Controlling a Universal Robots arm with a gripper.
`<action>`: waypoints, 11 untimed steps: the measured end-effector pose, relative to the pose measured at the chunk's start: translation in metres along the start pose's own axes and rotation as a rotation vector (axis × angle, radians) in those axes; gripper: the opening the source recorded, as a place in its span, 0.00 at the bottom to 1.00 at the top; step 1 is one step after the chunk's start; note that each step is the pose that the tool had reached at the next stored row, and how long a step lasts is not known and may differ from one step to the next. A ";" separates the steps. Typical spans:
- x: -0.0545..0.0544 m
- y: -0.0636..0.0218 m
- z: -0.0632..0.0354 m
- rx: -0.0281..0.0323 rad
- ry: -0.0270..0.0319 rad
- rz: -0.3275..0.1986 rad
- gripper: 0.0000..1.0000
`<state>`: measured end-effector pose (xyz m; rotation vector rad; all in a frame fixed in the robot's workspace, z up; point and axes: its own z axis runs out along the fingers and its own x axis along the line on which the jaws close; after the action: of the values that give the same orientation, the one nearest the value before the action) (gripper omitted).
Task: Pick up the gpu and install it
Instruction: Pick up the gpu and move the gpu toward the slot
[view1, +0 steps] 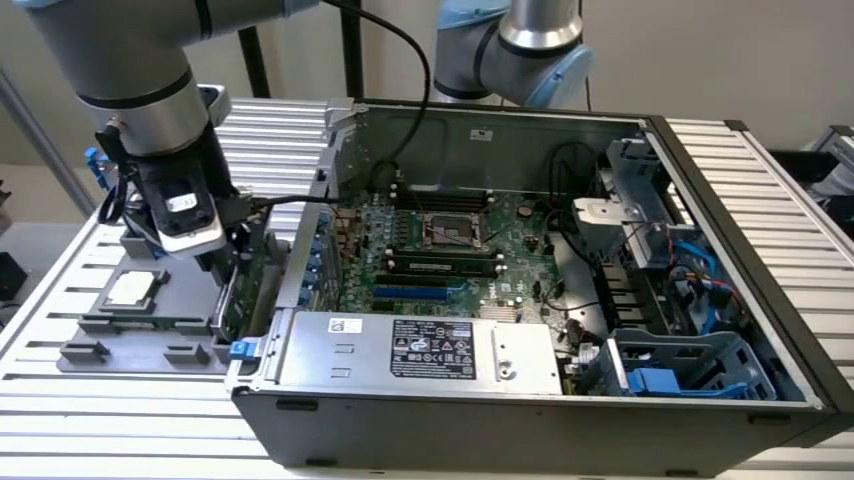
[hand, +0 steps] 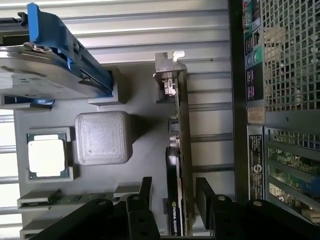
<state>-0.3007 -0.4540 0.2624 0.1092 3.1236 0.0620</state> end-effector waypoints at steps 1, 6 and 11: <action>0.000 0.0010 0.0015 0.0010 -0.0007 0.000 1.00; -0.001 0.0064 0.0084 0.0032 -0.0116 -0.001 1.00; 0.003 0.0062 0.0128 0.0017 -0.0339 -0.003 1.00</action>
<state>-0.3027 -0.4471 0.2497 0.1039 3.0899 0.0568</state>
